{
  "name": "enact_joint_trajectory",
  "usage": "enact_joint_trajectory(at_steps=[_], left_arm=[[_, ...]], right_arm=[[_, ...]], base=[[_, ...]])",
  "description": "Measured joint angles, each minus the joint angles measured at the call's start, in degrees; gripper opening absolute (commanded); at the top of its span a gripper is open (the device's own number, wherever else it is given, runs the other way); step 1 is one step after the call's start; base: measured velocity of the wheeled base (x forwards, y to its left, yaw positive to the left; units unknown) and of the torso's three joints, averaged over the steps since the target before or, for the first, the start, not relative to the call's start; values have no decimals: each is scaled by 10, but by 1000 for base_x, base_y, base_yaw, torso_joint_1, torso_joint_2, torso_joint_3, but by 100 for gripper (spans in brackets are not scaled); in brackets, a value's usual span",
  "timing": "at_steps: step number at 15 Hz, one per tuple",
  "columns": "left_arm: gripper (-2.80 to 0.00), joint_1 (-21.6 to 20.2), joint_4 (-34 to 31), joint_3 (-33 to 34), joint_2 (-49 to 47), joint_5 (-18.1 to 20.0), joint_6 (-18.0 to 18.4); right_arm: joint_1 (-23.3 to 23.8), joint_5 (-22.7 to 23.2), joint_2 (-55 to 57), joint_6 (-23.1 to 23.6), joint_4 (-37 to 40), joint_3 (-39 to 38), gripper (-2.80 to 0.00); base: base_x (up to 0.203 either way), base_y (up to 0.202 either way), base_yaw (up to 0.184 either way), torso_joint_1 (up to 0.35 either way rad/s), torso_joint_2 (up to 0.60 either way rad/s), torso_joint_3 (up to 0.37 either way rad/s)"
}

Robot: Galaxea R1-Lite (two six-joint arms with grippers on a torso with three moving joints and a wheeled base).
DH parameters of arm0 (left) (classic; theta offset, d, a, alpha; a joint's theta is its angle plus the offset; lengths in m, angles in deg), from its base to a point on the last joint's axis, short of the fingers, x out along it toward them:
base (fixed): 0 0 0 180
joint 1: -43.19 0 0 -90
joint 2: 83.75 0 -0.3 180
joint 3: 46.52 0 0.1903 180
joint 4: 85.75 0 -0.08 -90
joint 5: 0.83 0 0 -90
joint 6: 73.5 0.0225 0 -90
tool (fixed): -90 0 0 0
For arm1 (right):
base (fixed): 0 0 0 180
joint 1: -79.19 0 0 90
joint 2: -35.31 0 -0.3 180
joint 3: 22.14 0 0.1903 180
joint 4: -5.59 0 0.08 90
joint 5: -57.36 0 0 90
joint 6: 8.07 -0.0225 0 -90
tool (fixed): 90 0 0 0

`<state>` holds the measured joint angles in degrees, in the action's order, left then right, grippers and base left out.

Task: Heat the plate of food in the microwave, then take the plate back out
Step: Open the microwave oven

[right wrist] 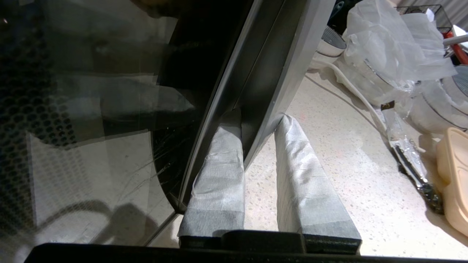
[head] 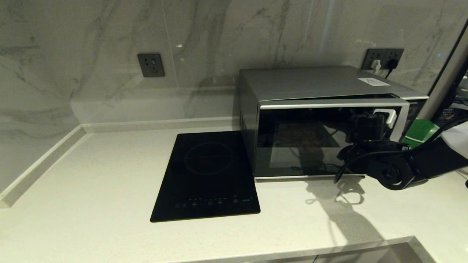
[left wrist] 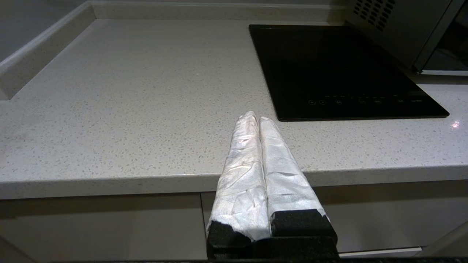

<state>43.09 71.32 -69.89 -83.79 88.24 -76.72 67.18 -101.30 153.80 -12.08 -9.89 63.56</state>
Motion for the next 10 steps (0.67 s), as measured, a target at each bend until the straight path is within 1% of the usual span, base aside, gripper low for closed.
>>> enact_joint_trajectory(at_steps=[1,2,3,10], left_arm=[[-280,0,0,0,0,0,0],[-280,0,0,0,0,0,0],[-280,0,0,0,0,1,0],[-280,0,0,0,0,0,0]], right_arm=[[-1,0,-2,0,0,-5,-280],[-3,0,-5,0,0,-9,-31],[-5,0,-8,0,0,-14,0],[-9,2,-37,2,-1,-19,0]], base=[[0,0,0,0,0,0],[0,0,0,0,0,0],[0,0,0,0,0,0],[0,0,0,0,0,0]])
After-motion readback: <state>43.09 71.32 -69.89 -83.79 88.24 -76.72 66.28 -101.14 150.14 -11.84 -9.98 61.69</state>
